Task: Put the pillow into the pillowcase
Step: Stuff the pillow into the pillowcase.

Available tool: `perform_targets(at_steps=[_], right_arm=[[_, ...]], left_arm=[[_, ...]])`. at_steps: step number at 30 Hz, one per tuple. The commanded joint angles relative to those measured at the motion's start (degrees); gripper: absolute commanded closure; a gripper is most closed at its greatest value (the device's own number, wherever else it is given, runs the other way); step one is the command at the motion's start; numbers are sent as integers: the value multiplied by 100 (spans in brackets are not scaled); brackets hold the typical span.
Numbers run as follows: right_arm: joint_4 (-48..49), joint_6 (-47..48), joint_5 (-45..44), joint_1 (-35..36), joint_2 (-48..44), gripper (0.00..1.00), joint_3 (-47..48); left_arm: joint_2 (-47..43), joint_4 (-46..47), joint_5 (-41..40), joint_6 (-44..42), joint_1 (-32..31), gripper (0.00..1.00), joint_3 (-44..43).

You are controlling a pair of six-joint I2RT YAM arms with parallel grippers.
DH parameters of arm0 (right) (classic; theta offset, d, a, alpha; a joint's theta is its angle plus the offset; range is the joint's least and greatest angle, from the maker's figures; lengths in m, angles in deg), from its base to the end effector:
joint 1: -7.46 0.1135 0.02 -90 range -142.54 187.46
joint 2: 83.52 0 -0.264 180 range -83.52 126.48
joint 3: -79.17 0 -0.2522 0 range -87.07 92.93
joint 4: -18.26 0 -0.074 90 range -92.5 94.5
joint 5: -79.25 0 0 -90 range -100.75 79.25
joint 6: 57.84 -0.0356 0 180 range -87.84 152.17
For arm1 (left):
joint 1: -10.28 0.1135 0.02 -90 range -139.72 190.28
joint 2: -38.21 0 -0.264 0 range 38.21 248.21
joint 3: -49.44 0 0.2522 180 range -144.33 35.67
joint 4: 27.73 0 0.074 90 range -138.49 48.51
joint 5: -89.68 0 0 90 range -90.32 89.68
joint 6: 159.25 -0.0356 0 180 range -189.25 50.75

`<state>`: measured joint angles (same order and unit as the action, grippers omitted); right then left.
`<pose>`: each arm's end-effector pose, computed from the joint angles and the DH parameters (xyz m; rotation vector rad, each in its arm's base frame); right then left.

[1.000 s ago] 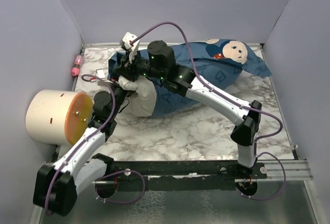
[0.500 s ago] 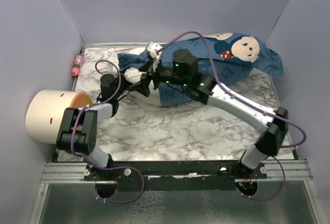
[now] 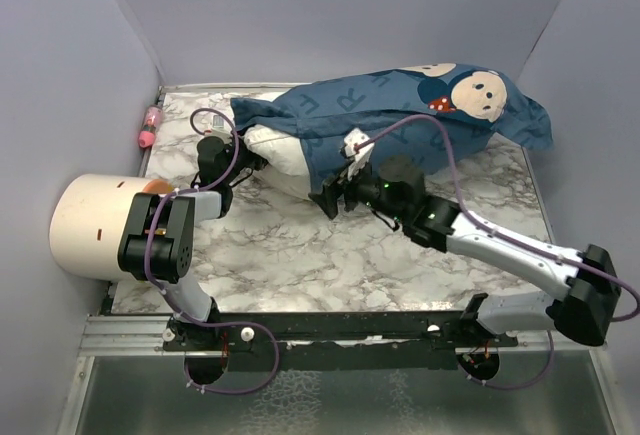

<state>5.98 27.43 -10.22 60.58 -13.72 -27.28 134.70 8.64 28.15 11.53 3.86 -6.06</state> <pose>0.1731 0.2313 0.3615 -0.7356 1.6198 0.7482 0.3411 -0.0555 0.2019 -0.7707 1.7303 -1.5121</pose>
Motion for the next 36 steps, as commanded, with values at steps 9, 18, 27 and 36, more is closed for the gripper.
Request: perform_targets(at_steps=[9, 18, 27, 36], right_arm=[[2391, -1248, -3802, 430, 1510, 25, -1105], [3977, -111, -4572, 431, 2294, 69, -751], [1770, 739, -2516, 434, -140, 99, -384], [-541, 825, -1820, 436, 343, 99, 1516]], left_arm=[[-162, -614, 125, -569, -84, 100, 114], [-214, -1352, 448, -1444, -279, 100, -227], [-1374, -3123, 369, -2785, -956, 100, -679], [-1551, -3109, -74, -2488, -2471, 100, -453]])
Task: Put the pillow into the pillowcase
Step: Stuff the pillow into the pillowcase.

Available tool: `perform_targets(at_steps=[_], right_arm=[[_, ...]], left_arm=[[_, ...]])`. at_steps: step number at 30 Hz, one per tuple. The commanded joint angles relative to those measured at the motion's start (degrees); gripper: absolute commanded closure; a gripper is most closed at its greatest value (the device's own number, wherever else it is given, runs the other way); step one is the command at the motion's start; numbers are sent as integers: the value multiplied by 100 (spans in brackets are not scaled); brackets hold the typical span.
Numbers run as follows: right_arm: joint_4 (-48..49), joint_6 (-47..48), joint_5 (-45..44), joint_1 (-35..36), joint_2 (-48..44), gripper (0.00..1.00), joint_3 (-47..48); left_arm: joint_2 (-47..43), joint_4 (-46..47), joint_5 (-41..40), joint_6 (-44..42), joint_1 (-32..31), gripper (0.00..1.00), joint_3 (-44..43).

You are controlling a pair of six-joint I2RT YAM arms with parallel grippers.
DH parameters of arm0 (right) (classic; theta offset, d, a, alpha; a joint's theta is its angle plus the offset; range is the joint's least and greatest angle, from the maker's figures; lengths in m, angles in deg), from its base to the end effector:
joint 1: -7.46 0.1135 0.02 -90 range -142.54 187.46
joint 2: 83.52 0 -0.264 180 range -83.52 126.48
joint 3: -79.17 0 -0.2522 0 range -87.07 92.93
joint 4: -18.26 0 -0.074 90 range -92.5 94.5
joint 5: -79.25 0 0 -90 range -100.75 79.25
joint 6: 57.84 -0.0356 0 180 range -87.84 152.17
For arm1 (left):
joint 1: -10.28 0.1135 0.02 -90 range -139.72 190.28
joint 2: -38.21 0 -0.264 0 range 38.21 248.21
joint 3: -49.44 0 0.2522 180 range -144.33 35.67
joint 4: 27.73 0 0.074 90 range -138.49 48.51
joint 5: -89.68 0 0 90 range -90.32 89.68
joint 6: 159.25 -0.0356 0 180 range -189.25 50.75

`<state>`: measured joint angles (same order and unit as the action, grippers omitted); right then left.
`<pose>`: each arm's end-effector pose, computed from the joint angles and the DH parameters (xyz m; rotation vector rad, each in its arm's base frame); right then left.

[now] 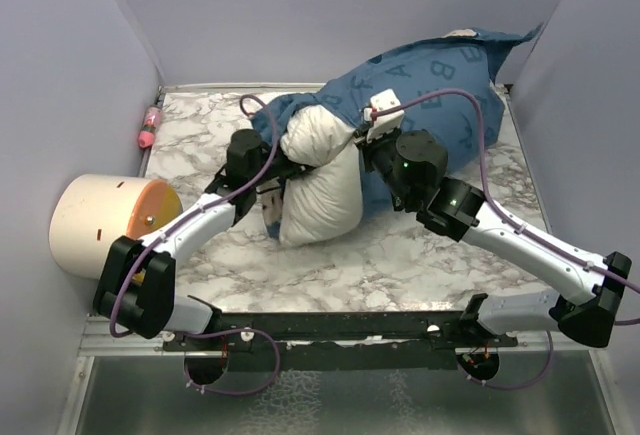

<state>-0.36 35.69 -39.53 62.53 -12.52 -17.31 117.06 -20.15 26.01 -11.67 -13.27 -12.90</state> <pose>0.1772 0.2237 0.4066 -0.4693 1.6033 0.2600 0.2828 -0.1405 0.2844 -0.1926 1.9284 -1.3944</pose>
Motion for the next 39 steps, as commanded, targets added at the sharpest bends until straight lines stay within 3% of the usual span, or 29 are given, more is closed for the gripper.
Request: perform_targets(at_steps=[1, 4, 7, 9, 10, 13, 16, 19, 22, 26, 27, 31, 39], right_arm=[[99, -1, 960, 241, 294, 99, 428], [132, -49, 717, 205, 484, 99, 85], [-226, -342, 1036, -134, 751, 99, -142], [-366, -579, 1598, -484, 762, 99, -391], [-368, -637, 1869, -605, 708, 99, -547], [-462, -678, 2430, -830, 556, 97, -818], [-545, -685, 2771, -965, 446, 89, -922], [-530, -777, 3130, -1119, 355, 78, -918], [-524, -847, 3472, -1156, 223, 58, -774], [-677, -922, 4009, -1156, 119, 26, -214], [-723, -927, 4072, -1156, 108, 22, -64], [-1172, -865, 3974, -1156, 251, 20, 483], [-2221, -745, 2978, -1156, 1288, 27, 1257]], left_arm=[[238, -164, 86, -119, -806, 100, 324], [180, 50, -24, 26, -811, 95, 735], [-179, -178, -291, -145, -761, 82, 1111], [-602, -641, -538, -422, -635, 71, 1283], [-871, -975, -751, -646, -572, 59, 1341], [-1815, -2145, -1586, -1419, -473, 37, 1344], [-2613, -3050, -2021, -1986, -399, 27, 1137], [-3212, -3612, -2053, -2290, -379, 26, 907], [-3679, -3724, -1440, -2407, -378, 26, 756], [-4036, -2335, -63, -1702, -378, 26, 1056], [-3976, -2124, 25, -1576, -386, 26, 1083], [-3554, -1894, -228, -1640, -396, 25, 1061], [-2343, -510, -697, -1669, -396, 20, 1282]])
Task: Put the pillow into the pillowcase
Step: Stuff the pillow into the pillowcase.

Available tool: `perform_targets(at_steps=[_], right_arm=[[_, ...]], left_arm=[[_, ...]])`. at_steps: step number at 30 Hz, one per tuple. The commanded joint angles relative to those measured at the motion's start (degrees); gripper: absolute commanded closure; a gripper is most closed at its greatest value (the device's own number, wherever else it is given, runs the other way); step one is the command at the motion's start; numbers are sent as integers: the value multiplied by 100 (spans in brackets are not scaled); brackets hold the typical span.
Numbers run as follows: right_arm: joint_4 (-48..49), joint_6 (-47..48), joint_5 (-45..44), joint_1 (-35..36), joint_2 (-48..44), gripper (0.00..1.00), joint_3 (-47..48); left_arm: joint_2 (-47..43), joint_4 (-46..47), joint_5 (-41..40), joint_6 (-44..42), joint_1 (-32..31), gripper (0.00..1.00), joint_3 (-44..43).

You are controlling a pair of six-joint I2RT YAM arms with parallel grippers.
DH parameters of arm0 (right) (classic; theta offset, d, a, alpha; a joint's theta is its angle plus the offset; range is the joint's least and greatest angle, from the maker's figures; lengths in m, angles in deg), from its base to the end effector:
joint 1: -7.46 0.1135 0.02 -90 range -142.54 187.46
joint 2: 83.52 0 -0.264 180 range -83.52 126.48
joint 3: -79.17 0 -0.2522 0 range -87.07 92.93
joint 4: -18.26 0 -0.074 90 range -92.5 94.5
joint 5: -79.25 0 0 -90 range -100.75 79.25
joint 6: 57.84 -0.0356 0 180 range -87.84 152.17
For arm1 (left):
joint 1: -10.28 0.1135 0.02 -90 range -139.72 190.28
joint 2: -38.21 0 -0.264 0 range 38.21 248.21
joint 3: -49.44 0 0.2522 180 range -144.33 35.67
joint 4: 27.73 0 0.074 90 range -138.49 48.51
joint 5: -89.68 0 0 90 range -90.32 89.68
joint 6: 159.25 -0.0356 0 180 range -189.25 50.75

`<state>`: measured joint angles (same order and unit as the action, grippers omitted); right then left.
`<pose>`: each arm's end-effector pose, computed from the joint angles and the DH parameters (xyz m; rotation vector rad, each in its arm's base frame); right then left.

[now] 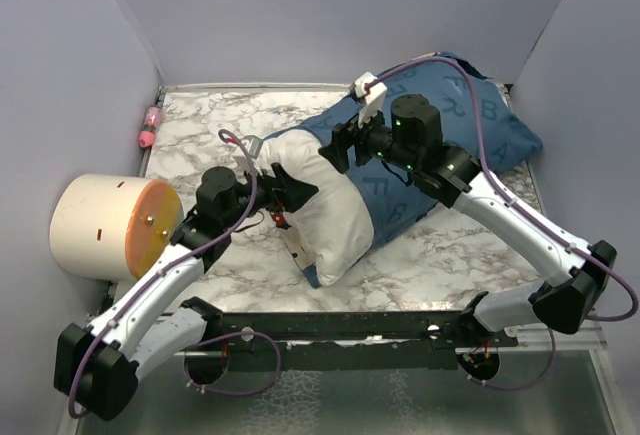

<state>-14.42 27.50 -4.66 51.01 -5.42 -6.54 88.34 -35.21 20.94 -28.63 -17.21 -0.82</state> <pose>0.2240 0.2182 0.4111 -0.7080 1.7772 0.6759 0.1797 -0.1080 0.3030 0.0901 1.8391 -1.1770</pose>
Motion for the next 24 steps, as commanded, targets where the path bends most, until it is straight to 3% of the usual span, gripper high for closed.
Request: perform_targets(at_steps=[1, 5, 8, 12, 14, 20, 24], right_arm=[[-858, 91, -626, -4, 708, 28, 208], [-1005, 184, -1277, -4, 1086, 34, 223], [-946, 235, -1486, -2, 1123, 45, 92], [-718, 221, -1153, -4, 972, 88, -90], [-579, 212, -719, 2, 876, 97, -138], [463, -264, 1887, 21, 660, 99, -380], [1195, -922, 3086, 280, 844, 99, -149]], left_arm=[[692, 1172, -215, 55, -7, 20, 98], [1268, 1604, -327, -1, -2, 20, 99], [1627, 1907, -294, 29, 1, 21, 114], [2163, 2372, -136, 164, 2, 32, 180], [2462, 2598, -39, 224, -2, 45, 185], [3360, 4402, 713, 815, -45, 84, 131], [3679, 5092, 784, 833, -116, 100, -203]])
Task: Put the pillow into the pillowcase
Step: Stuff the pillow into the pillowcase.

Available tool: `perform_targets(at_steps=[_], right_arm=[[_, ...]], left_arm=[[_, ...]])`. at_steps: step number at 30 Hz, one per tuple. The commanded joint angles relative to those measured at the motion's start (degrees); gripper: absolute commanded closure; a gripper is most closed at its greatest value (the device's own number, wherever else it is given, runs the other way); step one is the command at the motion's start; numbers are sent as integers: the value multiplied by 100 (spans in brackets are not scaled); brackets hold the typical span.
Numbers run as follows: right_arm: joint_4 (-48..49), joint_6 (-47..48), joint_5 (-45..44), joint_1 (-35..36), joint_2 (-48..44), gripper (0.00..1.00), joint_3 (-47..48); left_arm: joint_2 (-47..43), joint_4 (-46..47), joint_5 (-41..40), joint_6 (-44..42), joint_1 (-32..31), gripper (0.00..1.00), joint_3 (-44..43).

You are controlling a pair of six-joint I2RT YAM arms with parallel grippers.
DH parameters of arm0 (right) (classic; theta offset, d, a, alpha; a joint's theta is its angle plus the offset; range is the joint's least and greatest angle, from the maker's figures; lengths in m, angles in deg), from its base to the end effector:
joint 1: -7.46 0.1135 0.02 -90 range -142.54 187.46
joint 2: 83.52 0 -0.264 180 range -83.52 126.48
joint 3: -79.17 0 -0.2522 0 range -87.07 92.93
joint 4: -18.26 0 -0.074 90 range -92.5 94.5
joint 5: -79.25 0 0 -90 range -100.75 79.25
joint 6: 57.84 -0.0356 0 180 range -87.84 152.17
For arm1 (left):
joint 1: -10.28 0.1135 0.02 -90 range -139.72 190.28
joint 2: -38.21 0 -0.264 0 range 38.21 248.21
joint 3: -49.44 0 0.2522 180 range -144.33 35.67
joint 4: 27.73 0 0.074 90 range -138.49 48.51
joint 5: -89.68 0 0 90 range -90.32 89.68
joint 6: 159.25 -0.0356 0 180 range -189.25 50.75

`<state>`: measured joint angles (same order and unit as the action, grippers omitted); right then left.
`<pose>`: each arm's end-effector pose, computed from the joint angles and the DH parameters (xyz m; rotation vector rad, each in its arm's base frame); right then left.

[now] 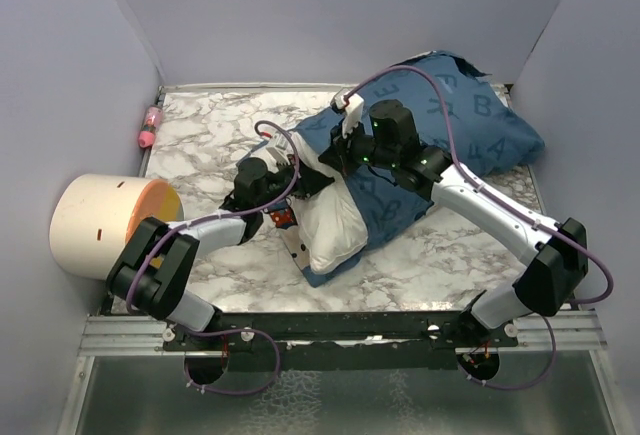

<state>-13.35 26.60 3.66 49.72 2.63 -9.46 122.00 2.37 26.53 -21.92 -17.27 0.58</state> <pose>0.2535 0.2423 0.3516 -0.8170 1.9405 0.7702 0.2617 -0.1547 0.2226 0.0797 1.8371 -1.3439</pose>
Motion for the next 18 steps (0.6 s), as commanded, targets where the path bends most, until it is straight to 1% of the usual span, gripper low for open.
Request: perform_targets(at_steps=[1, 3, 6, 11, 13, 16, 18], right_arm=[[1171, -927, 2401, 511, 97, 99, 270], [1344, -1097, 2589, 635, 180, 99, 436], [1679, -1410, 2664, 641, 68, 99, 285], [2376, -1991, 2932, 676, -342, 99, -174], [2493, -2083, 2914, 678, -596, 99, -137], [2431, -2077, 2920, 685, -757, 99, 166], [2355, -2057, 2922, 714, -773, 99, 338]], left_arm=[[387, 1658, 182, 233, -110, 100, -363], [507, 2428, 11, 432, -110, 100, -316], [644, 3538, -117, 891, -152, 100, -251], [524, 5196, -392, 1068, -609, 100, 11], [344, 5463, -460, 985, -764, 100, 37], [46, 5227, -488, 652, -876, 100, -86], [73, 5043, -603, 522, -884, 100, -117]])
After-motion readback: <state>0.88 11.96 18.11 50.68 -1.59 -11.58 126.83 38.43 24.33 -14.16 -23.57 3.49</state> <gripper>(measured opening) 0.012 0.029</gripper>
